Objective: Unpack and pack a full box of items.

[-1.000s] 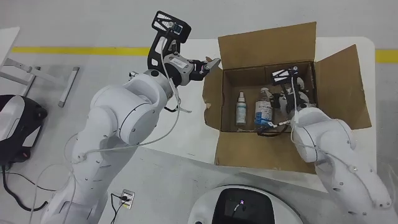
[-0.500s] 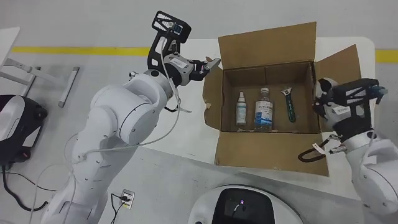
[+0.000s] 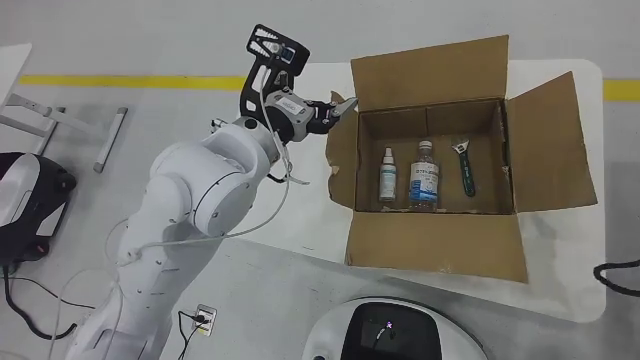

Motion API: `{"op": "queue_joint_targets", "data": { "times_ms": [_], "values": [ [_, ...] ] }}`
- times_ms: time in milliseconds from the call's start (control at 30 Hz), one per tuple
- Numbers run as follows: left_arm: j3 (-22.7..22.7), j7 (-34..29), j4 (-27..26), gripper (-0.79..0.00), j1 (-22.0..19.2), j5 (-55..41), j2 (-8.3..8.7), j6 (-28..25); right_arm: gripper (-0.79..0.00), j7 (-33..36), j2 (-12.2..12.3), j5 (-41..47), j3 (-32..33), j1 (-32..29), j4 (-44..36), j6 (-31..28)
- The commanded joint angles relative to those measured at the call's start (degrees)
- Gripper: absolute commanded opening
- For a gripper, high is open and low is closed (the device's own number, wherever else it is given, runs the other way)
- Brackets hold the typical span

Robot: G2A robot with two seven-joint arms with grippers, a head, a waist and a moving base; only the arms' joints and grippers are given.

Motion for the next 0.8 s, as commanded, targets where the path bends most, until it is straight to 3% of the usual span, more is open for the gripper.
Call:
{"op": "queue_joint_targets", "data": {
  "times_ms": [0,400,433,467,533,767],
  "values": [
    [0.33,-0.02,0.07,0.000,0.50,4.16,0.18,-1.71,-0.785,-0.13,-0.04,0.83,1.07,-0.85,1.48,0.23],
    [-0.29,0.60,1.71,-0.018,9.46,22.67,0.88,-6.45,-0.785,1.43,0.05,0.28,-2.50,2.12,9.08,-1.87],
    [-0.44,1.09,1.74,-0.175,10.49,23.80,0.92,-6.85,-0.785,1.46,0.05,-0.17,-3.30,2.72,9.68,-2.08],
    [-0.69,1.35,1.83,-0.459,11.50,23.79,0.90,-6.83,-0.785,1.69,0.05,-0.50,-4.13,3.34,10.28,-2.29],
    [-1.38,2.13,1.94,-0.785,13.09,23.75,0.88,-7.10,-0.785,2.57,0.03,-1.05,-5.91,4.82,11.47,-2.10],
    [-0.86,3.37,4.27,-0.785,16.82,20.12,0.76,-12.62,-0.785,4.10,-0.22,-2.36,-12.53,10.60,15.94,-2.93]
  ]
}}
